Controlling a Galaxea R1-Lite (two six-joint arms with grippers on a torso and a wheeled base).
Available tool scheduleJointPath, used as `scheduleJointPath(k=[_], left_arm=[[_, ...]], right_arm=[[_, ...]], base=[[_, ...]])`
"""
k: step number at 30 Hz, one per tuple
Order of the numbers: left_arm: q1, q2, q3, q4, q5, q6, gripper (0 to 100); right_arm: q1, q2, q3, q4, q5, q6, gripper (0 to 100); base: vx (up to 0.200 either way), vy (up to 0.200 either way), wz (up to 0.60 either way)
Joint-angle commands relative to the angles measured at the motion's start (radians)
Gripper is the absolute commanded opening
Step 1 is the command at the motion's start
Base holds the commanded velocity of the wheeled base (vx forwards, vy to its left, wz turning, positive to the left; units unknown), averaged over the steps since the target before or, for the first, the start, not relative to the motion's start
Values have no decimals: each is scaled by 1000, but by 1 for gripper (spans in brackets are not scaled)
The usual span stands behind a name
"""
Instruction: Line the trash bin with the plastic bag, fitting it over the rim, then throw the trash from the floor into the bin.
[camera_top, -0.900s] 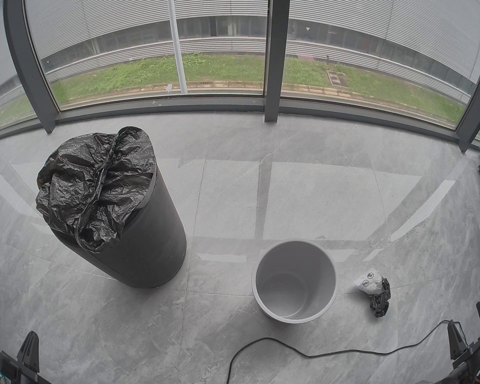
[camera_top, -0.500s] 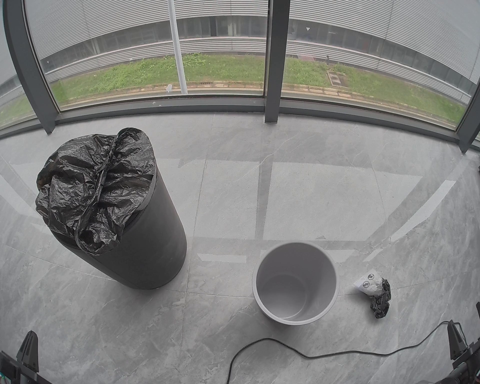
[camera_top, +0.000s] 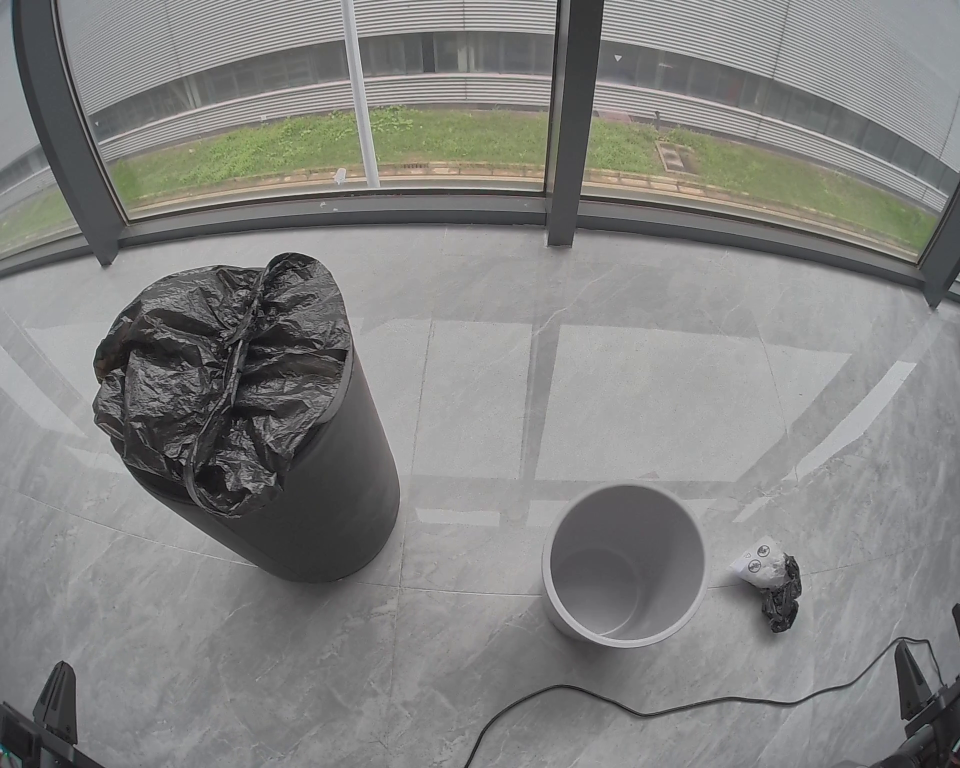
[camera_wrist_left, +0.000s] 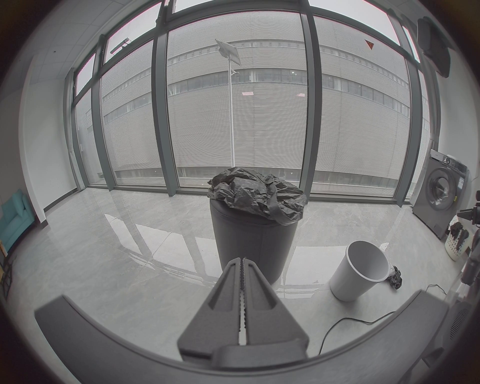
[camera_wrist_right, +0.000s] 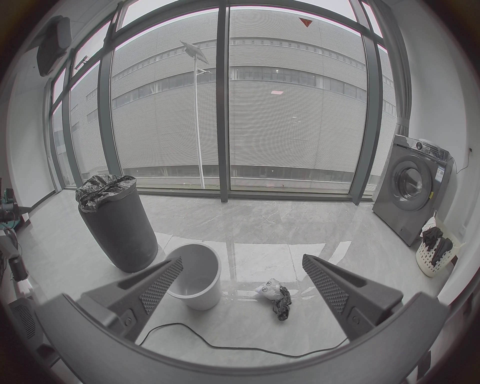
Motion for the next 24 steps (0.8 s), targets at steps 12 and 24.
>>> scheduleJointPath(k=[12, 24], left_arm=[[0, -17, 18, 3, -4, 13, 0], [2, -17, 18, 1, -1, 7, 0]], right_arm=[[-1, -13, 16, 0, 0, 0, 100], [-1, -13, 16, 0, -2, 3, 100]], base=[[150, 100, 0], [50, 0, 0]])
